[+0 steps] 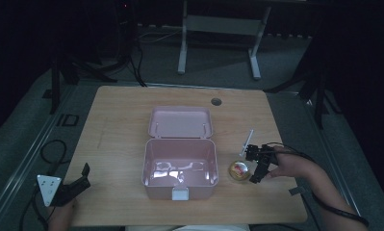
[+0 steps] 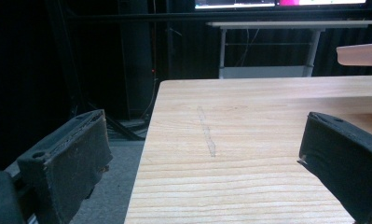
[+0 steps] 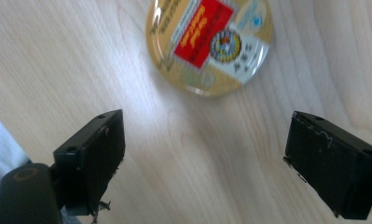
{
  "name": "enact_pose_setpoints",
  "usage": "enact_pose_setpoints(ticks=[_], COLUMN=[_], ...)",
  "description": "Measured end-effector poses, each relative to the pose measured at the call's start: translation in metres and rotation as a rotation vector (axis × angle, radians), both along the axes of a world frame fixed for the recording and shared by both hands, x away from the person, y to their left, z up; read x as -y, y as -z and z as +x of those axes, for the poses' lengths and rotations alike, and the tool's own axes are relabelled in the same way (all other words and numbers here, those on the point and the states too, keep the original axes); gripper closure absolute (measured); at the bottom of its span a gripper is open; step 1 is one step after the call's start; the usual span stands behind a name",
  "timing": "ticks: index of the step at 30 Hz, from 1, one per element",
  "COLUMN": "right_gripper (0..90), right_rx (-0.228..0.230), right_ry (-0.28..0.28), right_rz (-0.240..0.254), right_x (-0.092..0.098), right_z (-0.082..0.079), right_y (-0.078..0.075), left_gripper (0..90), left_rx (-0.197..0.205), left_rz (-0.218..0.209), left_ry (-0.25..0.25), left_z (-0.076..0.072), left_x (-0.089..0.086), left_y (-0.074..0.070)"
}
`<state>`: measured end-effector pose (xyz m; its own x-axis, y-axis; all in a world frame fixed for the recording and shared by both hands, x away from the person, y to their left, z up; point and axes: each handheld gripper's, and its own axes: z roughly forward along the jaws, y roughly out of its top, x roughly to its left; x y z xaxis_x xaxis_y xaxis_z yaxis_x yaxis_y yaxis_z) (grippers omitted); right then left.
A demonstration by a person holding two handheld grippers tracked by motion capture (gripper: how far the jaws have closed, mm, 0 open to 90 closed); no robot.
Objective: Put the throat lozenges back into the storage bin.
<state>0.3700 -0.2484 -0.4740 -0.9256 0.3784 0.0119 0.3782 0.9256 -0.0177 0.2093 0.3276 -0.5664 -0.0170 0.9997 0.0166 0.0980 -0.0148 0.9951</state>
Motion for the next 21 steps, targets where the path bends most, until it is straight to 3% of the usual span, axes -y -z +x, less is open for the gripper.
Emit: enact_pose_setpoints(ticks=[13,21], right_gripper=[11.8,11.9], right_rx=[-0.016,-0.040], right_ry=[-0.031,-0.043], right_rz=[0.017,0.015], right_x=[-0.024,-0.032], right_z=[0.016,0.021], right_y=[0.011,0.028], left_gripper=[2.4,2.4], left_rx=[0.000,-0.001], left_rz=[-0.002,-0.003], left_ry=[0.008,0.010], left_z=[0.000,0.000], left_x=[-0.001,-0.001], left_y=[0.000,0.000])
